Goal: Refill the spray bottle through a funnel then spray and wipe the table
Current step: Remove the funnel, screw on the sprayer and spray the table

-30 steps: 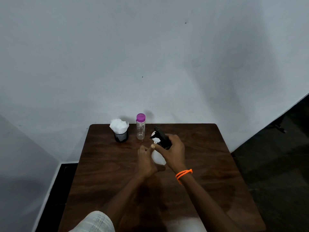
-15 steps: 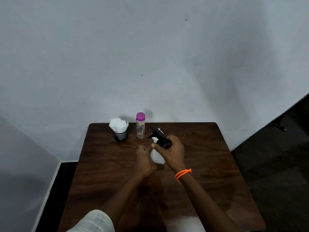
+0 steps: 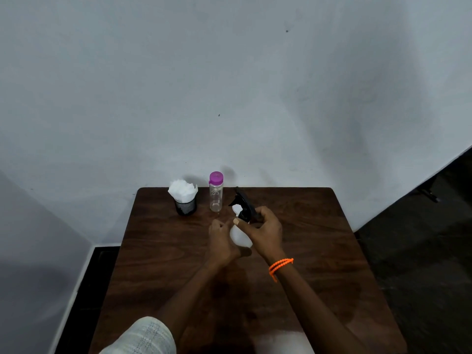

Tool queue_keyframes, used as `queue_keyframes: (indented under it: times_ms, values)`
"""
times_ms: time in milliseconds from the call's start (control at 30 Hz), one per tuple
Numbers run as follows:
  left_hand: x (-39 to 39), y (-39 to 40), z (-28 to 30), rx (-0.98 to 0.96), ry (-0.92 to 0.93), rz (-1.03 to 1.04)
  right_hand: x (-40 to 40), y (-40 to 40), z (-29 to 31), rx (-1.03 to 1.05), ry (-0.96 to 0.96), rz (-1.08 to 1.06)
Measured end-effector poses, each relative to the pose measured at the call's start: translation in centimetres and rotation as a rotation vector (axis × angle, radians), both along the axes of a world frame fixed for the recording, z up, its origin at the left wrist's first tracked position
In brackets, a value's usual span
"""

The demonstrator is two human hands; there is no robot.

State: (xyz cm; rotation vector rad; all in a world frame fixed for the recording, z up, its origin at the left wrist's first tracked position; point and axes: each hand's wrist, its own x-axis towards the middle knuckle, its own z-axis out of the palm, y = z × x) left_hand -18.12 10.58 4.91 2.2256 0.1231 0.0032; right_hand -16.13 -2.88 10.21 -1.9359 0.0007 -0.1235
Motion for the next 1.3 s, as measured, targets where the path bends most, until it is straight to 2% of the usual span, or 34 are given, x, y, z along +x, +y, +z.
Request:
queue_keyframes:
  times_ms: [367,633,900,1300]
  values:
    - [0.0,-0.2,0.4,-0.013,-0.002,-0.004,0.0,-0.2,-0.7,0.136,0.073,0.047]
    - [-0.4,-0.6,1.2,0.014,0.008,-0.027,0.3,0.4,-0.1,0.099,0.042,-0.064]
    - [-0.2,-0.5,0.9,-0.005,0.008,-0.010,0.2,-0.3,-0.8,0.169,0.136,0.081]
    - [-0.5,-0.6,1.2,0.024,0.058,-0.047,0.5,-0.2,-0.5,0.112,0.126,0.010]
